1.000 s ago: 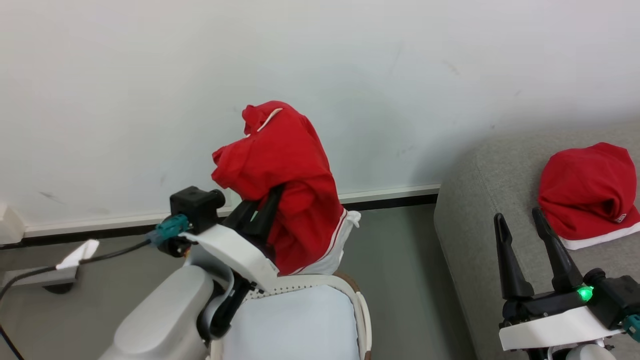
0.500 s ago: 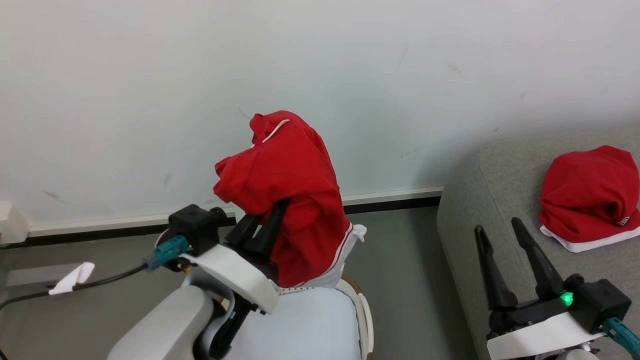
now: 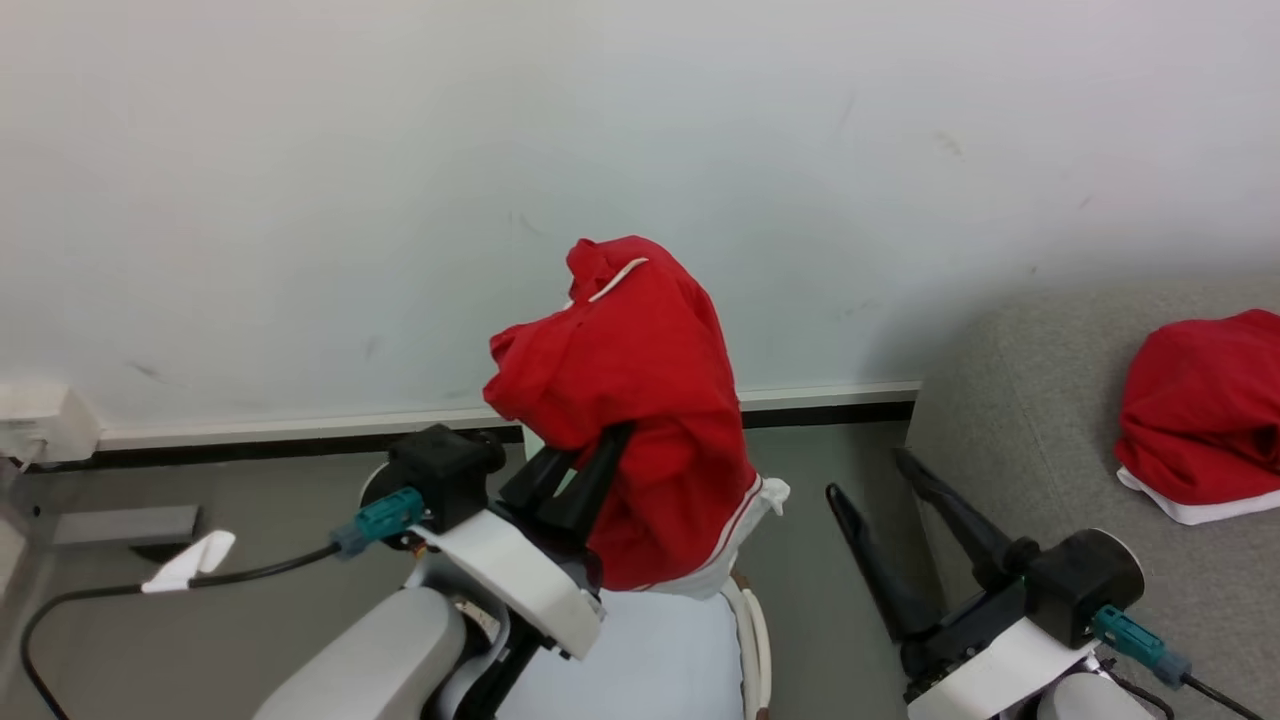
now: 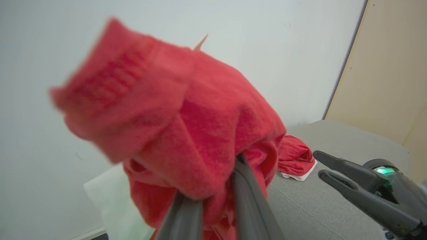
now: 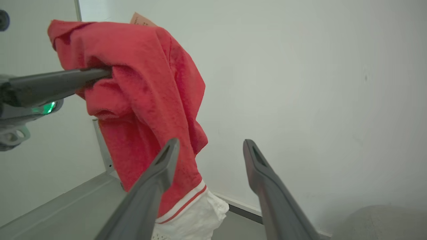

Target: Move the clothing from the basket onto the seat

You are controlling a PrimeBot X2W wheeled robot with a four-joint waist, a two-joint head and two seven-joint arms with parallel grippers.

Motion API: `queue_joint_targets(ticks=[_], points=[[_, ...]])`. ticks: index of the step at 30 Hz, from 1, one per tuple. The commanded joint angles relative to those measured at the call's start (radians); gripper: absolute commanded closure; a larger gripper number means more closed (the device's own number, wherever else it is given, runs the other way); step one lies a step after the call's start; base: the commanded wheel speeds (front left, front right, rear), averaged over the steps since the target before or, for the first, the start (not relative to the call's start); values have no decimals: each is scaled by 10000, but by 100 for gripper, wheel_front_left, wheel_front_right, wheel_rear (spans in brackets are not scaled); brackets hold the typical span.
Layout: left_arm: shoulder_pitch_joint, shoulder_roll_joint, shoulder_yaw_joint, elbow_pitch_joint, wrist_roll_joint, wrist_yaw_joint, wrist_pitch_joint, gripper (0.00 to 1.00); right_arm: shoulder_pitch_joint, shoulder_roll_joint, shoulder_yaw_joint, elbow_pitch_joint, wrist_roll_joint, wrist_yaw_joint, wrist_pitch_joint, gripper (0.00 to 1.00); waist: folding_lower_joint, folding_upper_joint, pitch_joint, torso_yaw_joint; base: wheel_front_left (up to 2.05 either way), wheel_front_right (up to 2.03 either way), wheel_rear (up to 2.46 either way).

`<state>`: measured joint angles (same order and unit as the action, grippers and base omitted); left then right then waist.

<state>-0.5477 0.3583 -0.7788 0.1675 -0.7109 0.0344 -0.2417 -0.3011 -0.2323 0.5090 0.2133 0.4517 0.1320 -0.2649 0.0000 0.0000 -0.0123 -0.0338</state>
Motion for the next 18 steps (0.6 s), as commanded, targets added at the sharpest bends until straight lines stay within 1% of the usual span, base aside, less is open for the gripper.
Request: queue_joint_targets(ticks=[1,4,9,18], points=[[4,-72,-55,-79,61,-98,13,100,-269,-193,357,250,180,-26,11,0,0,0,1,214,0,0,0],[-59,-169,-309,-174,125,-296,82,100,-670,-393,1165,762,406,-26,12,0,0,0,0,474,0,0,0],[12,-329,-563,-274,31,-494,148,100,-1289,-401,2228,1492,1042,-26,10,0,0,0,-26,890,0,0,0],[22,-666,-1244,-338,40,-890,466,100,-2275,-306,3349,2424,1811,-26,10,0,0,0,-80,1591,0,0,0]])
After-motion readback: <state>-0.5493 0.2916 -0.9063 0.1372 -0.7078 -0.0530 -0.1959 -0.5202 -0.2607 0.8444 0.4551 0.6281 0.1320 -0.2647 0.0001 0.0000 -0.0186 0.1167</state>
